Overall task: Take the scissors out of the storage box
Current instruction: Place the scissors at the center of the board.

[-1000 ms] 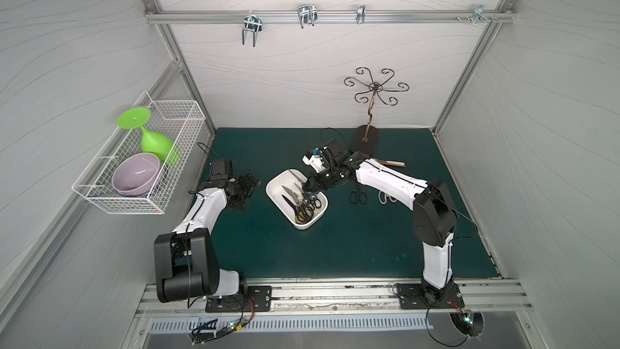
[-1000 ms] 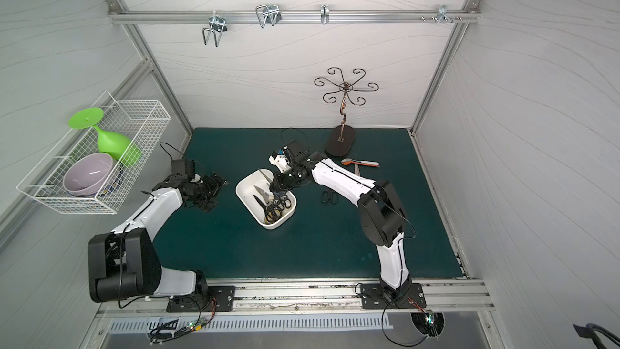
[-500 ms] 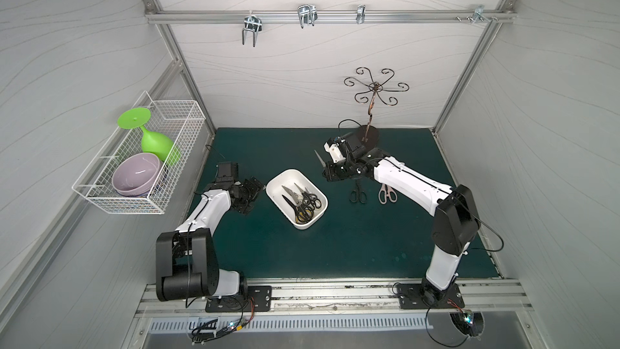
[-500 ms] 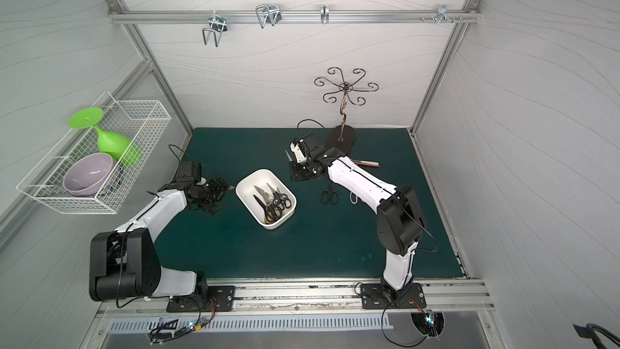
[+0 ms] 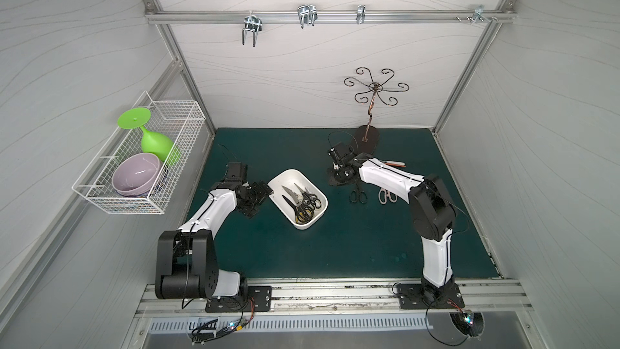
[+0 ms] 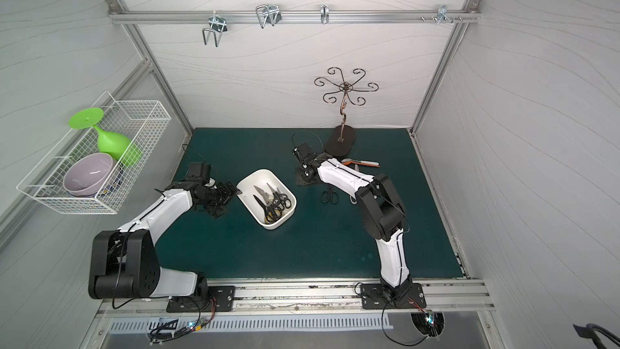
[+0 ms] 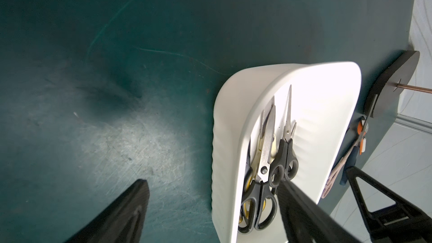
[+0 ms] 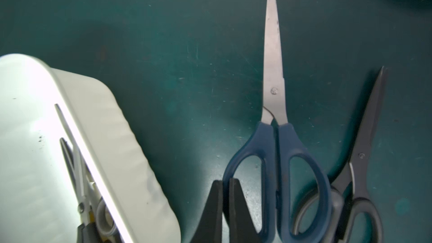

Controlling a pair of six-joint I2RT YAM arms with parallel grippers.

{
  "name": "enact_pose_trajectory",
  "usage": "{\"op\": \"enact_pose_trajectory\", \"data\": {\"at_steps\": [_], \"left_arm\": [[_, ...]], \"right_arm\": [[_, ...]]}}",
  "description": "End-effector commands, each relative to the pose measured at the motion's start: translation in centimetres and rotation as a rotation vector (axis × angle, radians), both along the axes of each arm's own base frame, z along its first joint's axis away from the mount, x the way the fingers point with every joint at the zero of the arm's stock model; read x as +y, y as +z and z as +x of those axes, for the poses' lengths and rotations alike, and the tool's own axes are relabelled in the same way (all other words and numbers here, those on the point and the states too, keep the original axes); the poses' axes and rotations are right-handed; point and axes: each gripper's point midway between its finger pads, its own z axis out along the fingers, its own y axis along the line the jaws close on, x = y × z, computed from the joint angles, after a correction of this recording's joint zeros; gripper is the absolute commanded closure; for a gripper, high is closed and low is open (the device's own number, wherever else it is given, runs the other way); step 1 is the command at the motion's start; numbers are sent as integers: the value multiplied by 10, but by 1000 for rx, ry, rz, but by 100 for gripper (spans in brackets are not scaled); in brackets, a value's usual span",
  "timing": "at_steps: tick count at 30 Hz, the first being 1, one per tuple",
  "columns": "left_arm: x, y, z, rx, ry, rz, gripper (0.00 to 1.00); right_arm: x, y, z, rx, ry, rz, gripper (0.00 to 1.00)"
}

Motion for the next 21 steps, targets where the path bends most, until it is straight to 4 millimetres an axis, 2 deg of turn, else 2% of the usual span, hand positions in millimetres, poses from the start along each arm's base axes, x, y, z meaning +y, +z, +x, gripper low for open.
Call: {"op": "enact_pose_trajectory", "data": {"at_steps": [1,7,16,21], "left_arm": [[1,16,10,-45,-18,18,9],[2,19,12,-46,-20,25,9],[3,21,13,-50,-19,29,9],[3,22,14,-54,-22,33,9]], "right_arm": [[3,-11,-3,-1,-40,6,100],[11,-27,-13,35,-48,26,100],[12,-40,-19,13,-67,-27,100],[13,-56,-25,53,-58,-36,100]]}}
